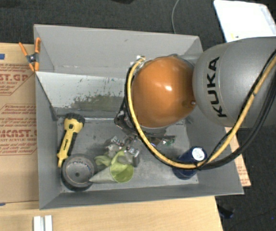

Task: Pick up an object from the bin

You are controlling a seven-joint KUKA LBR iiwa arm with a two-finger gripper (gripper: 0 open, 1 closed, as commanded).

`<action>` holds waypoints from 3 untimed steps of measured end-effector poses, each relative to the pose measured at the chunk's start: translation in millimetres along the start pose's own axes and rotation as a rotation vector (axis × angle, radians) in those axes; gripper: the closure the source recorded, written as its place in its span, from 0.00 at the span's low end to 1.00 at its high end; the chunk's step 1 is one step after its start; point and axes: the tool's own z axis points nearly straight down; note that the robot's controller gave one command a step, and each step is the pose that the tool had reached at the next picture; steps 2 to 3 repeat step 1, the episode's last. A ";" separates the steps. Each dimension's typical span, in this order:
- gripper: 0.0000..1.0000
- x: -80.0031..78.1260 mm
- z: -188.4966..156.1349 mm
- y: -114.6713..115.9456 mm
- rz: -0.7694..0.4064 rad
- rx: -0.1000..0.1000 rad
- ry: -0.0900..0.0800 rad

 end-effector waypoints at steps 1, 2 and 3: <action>1.00 -0.8 -48.5 5.3 -0.013 -0.005 0.003; 1.00 -0.8 -48.5 5.3 -0.013 -0.005 0.003; 1.00 -0.8 -48.5 5.3 -0.013 -0.005 0.003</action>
Offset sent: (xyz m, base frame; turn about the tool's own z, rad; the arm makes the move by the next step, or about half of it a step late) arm 0.0045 0.0013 -0.0999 0.0295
